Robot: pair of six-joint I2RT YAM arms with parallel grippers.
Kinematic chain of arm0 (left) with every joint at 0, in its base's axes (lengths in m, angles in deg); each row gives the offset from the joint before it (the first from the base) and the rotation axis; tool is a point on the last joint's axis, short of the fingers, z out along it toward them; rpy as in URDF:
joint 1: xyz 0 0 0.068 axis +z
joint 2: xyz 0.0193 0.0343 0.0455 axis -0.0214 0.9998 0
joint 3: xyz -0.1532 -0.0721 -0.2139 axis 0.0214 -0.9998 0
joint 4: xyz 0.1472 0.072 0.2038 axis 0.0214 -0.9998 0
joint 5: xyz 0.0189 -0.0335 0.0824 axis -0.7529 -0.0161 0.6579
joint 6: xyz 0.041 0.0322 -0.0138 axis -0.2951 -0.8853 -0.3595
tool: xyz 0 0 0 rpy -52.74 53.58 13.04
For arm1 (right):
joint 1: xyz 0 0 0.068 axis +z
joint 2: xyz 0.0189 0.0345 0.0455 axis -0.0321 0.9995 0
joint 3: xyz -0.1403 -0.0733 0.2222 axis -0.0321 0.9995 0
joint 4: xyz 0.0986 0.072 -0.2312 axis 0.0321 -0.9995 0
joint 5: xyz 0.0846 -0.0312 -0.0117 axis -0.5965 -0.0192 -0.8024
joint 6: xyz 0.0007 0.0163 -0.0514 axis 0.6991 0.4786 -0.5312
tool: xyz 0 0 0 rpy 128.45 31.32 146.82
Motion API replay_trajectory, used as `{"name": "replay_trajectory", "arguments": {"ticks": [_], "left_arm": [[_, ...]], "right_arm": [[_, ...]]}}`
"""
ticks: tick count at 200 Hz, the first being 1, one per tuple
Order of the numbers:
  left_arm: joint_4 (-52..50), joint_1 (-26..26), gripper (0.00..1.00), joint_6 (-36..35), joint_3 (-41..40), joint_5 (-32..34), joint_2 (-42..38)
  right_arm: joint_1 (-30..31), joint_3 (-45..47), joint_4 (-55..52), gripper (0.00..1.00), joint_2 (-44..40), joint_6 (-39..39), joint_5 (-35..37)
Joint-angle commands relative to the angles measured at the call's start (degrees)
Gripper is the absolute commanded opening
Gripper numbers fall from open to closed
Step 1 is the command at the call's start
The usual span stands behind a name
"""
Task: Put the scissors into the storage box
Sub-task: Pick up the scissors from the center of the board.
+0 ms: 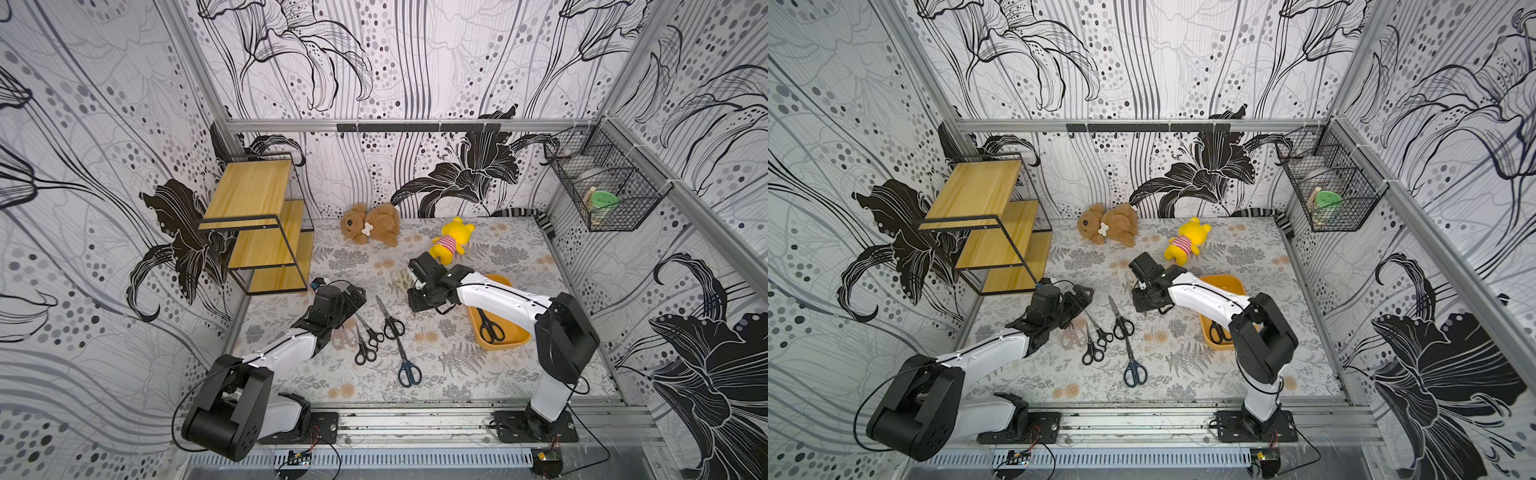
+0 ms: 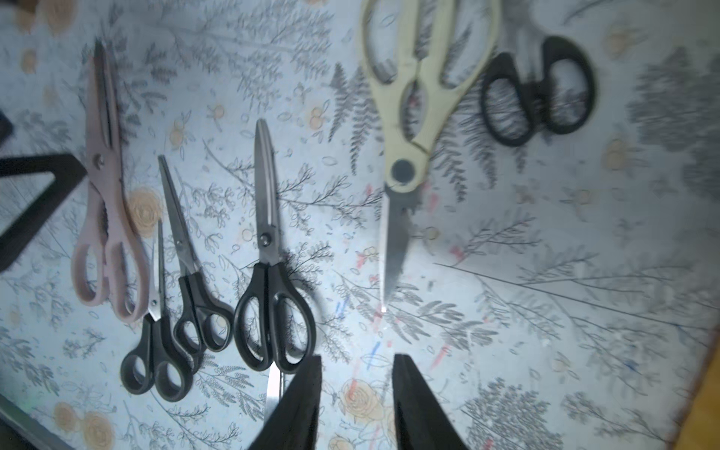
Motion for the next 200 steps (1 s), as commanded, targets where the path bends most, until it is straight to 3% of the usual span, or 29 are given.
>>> {"name": "replay_trajectory", "arguments": {"ticks": [1,84,200], "left_arm": [[-1.05,1.04,0.97,-1.96,-0.9,0.24,-1.38],[-0.8,1.35,0.97,-1.21,-1.25,0.16,-1.97],[-1.48,1.48,0.97,-1.65,-1.77,0.73,-3.64]], "right_arm": [[3.02,-3.32,-1.49,0.35,2.91,-3.31,-0.33],[6.55,-4.74,-2.22,0.32,9.93,-4.22,2.83],[6.64,-2.85,-2.16,0.3,11.83,-3.92,6.29]]}}
